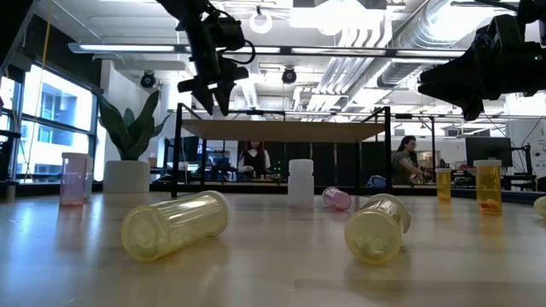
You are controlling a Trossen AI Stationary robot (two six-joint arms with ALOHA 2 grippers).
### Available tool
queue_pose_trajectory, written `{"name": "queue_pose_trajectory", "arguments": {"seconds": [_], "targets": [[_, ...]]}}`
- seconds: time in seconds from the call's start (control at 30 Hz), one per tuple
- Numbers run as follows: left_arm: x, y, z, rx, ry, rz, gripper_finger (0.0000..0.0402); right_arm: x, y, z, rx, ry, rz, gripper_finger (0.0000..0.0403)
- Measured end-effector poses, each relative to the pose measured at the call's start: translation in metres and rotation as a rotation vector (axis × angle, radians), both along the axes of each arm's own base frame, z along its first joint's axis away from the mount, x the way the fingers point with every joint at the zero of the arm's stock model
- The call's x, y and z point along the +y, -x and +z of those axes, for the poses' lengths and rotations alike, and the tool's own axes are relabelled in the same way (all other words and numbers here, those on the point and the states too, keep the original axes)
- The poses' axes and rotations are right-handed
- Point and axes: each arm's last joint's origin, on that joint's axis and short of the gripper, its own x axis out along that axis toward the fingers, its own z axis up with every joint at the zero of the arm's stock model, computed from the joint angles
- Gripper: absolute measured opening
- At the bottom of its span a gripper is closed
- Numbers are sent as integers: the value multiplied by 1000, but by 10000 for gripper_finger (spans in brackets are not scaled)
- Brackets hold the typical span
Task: Pick and place medicine bottles onto shelf by color
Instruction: Put the middle white pill bottle on the shelf, then put the top right orange pill bottle on the shelf
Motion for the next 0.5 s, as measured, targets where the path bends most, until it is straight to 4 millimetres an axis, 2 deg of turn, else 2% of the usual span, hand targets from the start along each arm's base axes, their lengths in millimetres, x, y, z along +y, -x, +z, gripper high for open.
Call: {"name": "queue_pose_trajectory", "arguments": {"seconds": [0.3,0.4,0.5], "targets": [[3,-2,3,-30,-32,-1,215,0,0,0,0,0,0,145],[4,-2,12,-45,-55,-8,215,0,0,0,0,0,0,145],[5,-2,29,-66,-93,-24,214,0,0,0,0,0,0,145]]}}
